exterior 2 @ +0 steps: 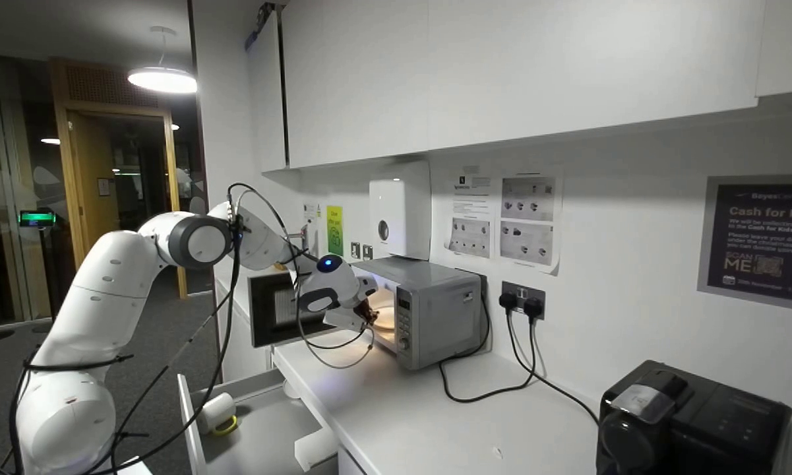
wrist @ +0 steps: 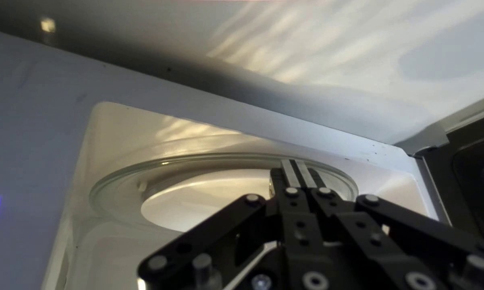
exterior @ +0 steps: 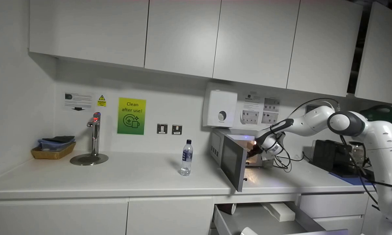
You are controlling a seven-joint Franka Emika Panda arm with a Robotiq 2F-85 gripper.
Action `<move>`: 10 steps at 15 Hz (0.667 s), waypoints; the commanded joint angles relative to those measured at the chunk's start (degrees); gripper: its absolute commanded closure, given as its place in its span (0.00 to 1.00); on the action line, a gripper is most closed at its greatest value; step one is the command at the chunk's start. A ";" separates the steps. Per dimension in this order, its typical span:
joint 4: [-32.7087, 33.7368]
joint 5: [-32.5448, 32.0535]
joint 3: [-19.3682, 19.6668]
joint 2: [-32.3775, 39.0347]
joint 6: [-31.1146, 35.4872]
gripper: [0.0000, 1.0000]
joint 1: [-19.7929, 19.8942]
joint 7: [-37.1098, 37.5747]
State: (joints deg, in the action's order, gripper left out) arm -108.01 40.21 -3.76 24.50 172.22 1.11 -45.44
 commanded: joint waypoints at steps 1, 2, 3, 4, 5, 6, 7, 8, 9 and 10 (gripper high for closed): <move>1.44 0.97 -1.77 1.02 3.10 1.00 1.39 -3.04; 1.25 0.97 -1.94 0.93 3.35 1.00 1.44 -3.10; 1.10 1.11 -2.22 0.75 3.27 1.00 1.59 -3.02; 0.84 1.13 -2.54 0.44 3.15 1.00 1.71 -3.07; 0.53 0.92 -2.63 0.07 2.94 1.00 1.65 -2.95; 0.31 0.65 -2.49 -0.27 2.53 1.00 1.45 -2.59; -0.38 0.08 -1.86 -1.29 1.41 1.00 0.95 -1.73; -0.93 -0.06 -1.61 -2.11 0.49 1.00 0.68 -1.18; -1.54 -0.22 -1.38 -3.00 -0.44 1.00 0.43 -0.84; -2.53 -0.65 -0.89 -4.19 -1.23 1.00 -0.07 -0.40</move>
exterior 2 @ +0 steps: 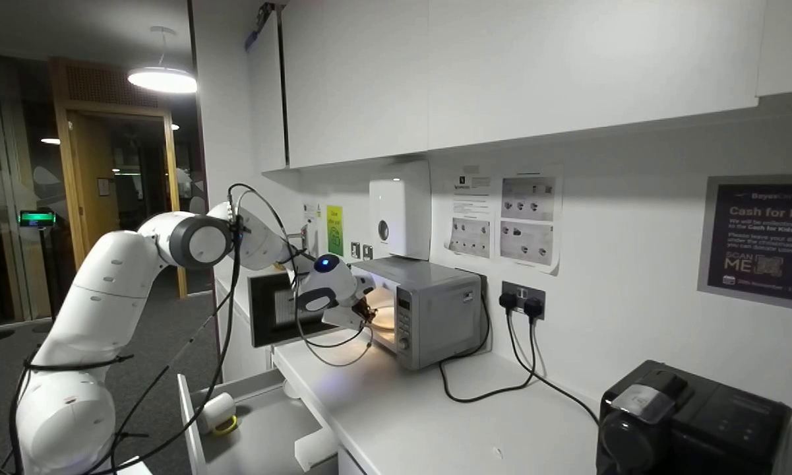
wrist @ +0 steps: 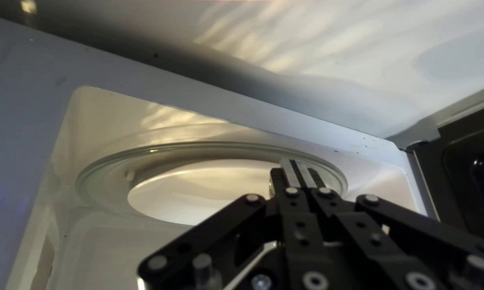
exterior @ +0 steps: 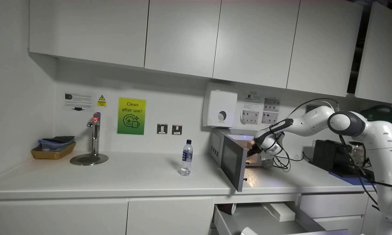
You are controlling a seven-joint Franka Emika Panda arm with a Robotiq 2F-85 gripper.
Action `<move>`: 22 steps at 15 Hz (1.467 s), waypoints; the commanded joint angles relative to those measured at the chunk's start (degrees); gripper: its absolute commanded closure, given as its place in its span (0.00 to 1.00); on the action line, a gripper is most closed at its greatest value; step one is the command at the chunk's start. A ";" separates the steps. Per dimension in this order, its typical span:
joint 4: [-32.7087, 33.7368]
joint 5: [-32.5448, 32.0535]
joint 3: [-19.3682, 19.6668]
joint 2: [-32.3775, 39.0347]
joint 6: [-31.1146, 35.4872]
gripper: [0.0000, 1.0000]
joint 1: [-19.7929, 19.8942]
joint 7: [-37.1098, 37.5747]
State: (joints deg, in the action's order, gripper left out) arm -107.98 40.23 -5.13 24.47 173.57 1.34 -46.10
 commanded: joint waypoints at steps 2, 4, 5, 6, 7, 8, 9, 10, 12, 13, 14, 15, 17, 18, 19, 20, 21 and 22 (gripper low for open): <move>-4.63 -1.86 1.70 -6.62 -4.36 1.00 -1.43 1.45; -6.86 -3.51 2.92 -9.55 -7.84 1.00 -2.48 3.02; -7.96 -4.71 3.49 -10.93 -9.56 1.00 -2.92 3.91; -8.97 -5.77 3.89 -12.44 -11.55 1.00 -3.23 4.75; -10.03 -6.97 4.30 -13.94 -13.39 1.00 -3.57 5.97; -11.11 -8.03 4.41 -15.44 -14.99 1.00 -3.69 6.97; -12.31 -9.67 4.80 -16.98 -16.50 1.00 -4.05 8.92; -13.53 -11.04 5.01 -18.67 -18.28 1.00 -4.26 10.63; -15.66 -15.55 2.40 -21.85 -21.68 1.00 -1.90 14.84; -16.79 -16.99 2.32 -23.58 -23.82 1.00 -1.95 16.38; -17.65 -18.12 2.34 -25.13 -25.85 1.00 -2.15 17.71; -18.71 -19.40 2.43 -26.74 -27.49 1.00 -2.48 19.11; -20.59 -21.31 2.58 -29.70 -30.31 1.00 -3.07 20.96; -21.45 -22.48 2.64 -31.15 -31.46 1.00 -3.35 21.90; -22.24 -23.38 2.65 -32.66 -32.84 1.00 -3.65 22.44; -22.94 -24.21 2.70 -33.95 -33.76 1.00 -3.96 22.69; -23.45 -25.23 2.69 -35.35 -34.87 1.00 -4.32 22.86; -23.89 -25.87 2.73 -36.48 -35.41 1.00 -4.67 22.65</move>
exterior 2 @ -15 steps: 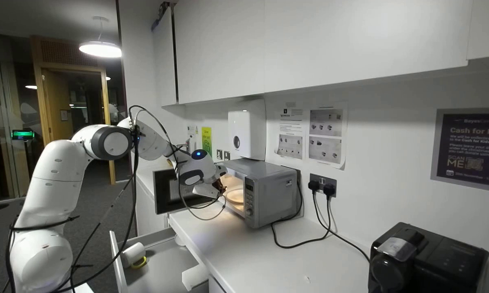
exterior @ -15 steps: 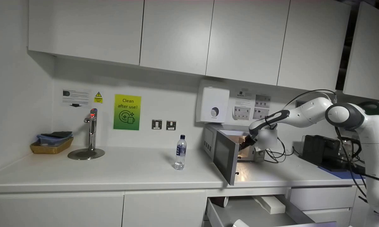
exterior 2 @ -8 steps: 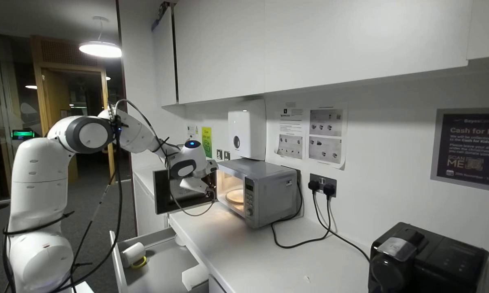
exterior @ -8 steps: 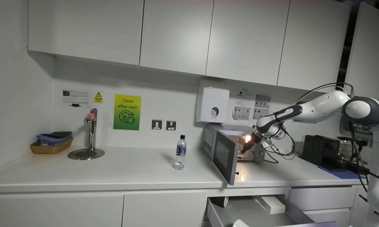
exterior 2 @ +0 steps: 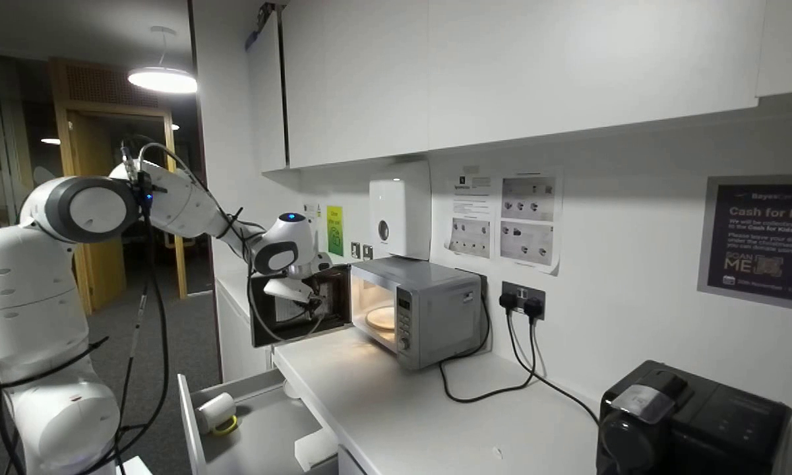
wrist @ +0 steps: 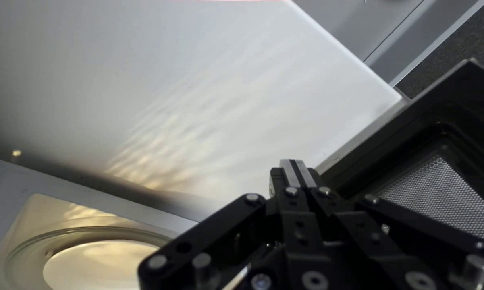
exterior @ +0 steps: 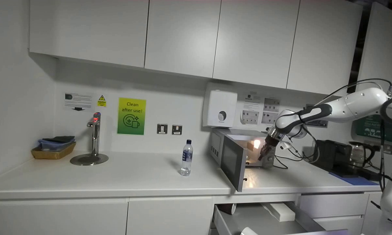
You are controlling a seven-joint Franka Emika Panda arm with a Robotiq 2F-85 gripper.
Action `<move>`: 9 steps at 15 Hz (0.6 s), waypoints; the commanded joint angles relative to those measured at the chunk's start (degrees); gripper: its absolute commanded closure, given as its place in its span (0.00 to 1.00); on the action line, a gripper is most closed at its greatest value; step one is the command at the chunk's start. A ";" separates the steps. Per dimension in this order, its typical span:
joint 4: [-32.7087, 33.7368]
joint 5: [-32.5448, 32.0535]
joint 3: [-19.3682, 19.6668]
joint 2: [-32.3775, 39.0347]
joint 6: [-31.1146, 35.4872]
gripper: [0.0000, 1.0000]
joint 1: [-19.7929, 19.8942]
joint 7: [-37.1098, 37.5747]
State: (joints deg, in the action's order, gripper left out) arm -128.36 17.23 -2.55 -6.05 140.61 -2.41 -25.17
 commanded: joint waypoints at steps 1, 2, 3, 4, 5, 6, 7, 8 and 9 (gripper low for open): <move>-3.81 -4.07 0.11 -7.07 -2.60 1.00 -1.21 1.63; -3.61 -5.25 0.04 -8.00 -2.61 1.00 -1.53 1.85; -3.35 -6.86 -0.05 -8.79 -2.25 1.00 -1.75 1.98; -2.92 -8.23 -0.10 -9.38 -2.07 1.00 -2.02 2.03; -2.30 -9.50 -0.13 -9.86 -2.12 1.00 -2.31 2.00; -1.70 -10.49 -0.15 -10.20 -1.85 1.00 -2.61 1.80; -1.15 -11.47 -0.21 -10.47 -1.87 1.00 -2.92 1.90; -0.61 -12.41 -0.26 -10.68 -1.66 1.00 -3.16 1.90; 0.35 -13.24 -0.37 -10.73 -1.84 1.00 -3.46 2.07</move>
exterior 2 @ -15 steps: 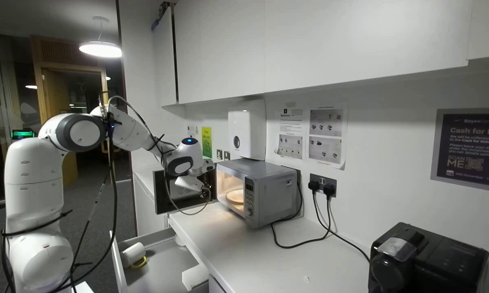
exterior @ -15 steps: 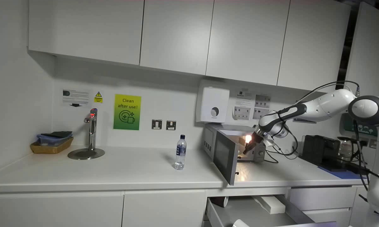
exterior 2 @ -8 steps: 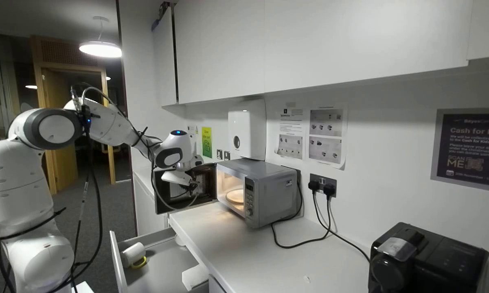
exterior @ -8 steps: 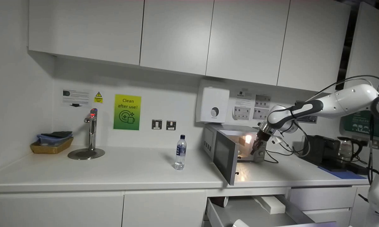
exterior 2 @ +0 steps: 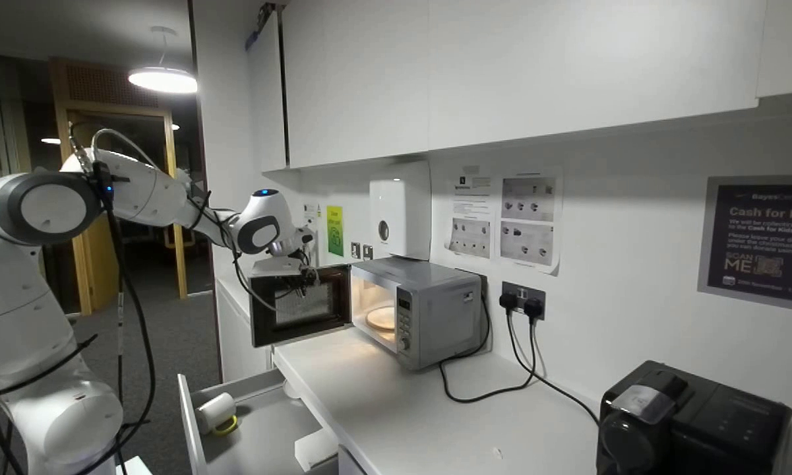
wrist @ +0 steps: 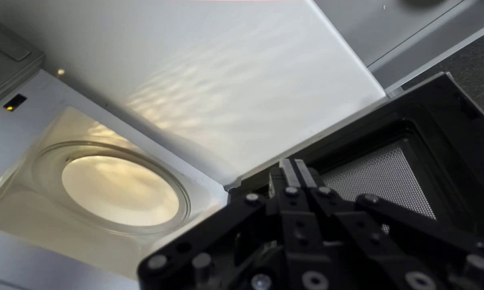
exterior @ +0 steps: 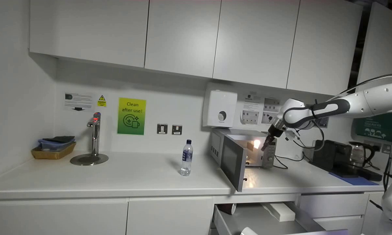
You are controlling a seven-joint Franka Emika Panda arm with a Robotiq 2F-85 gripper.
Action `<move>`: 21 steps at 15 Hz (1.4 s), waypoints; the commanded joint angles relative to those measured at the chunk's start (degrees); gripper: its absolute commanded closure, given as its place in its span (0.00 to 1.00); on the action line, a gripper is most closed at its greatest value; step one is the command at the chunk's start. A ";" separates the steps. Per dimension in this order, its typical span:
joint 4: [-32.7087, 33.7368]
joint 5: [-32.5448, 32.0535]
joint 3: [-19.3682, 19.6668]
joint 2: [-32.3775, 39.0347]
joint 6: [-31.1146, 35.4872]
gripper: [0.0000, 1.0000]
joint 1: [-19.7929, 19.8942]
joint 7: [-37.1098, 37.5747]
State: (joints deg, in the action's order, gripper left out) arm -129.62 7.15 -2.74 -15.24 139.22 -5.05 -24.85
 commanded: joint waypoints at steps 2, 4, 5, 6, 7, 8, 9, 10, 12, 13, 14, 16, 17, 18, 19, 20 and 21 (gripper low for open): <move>3.14 -3.91 -0.29 -1.15 0.06 1.00 -1.41 1.49; 4.91 -4.56 -0.75 -0.35 0.68 1.00 -2.17 1.26; 5.78 -4.90 -1.11 -0.01 0.98 1.00 -2.61 1.16; 6.59 -5.15 -1.44 0.34 1.40 1.00 -3.04 1.10; 7.34 -4.89 -1.70 0.74 2.00 1.00 -3.64 0.68; 8.01 -4.53 -1.98 1.18 2.98 1.00 -4.34 0.40; 8.51 -4.03 -2.13 1.56 3.85 1.00 -5.02 -0.11; 8.98 -3.49 -2.28 2.05 5.22 1.00 -5.71 -0.66; 9.91 -1.93 -2.33 3.23 7.91 1.00 -7.36 -1.96; 10.28 -0.65 -2.21 3.88 9.10 1.00 -8.36 -2.87; 10.58 0.67 -2.08 4.53 10.18 1.00 -9.24 -3.95; 11.39 4.03 -1.93 6.00 10.81 1.00 -10.83 -6.71; 11.91 5.94 -1.91 6.72 10.72 1.00 -11.46 -8.57; 12.37 7.97 -1.89 7.36 10.45 1.00 -11.92 -10.71; 12.99 10.24 -1.95 7.99 10.12 1.00 -12.35 -13.24; 13.49 12.50 -2.04 8.57 9.95 1.00 -12.56 -15.89; 14.08 14.78 -2.16 9.10 9.75 1.00 -12.68 -18.60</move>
State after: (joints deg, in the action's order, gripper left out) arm -118.43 16.18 -5.38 -8.28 148.62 -16.67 -36.12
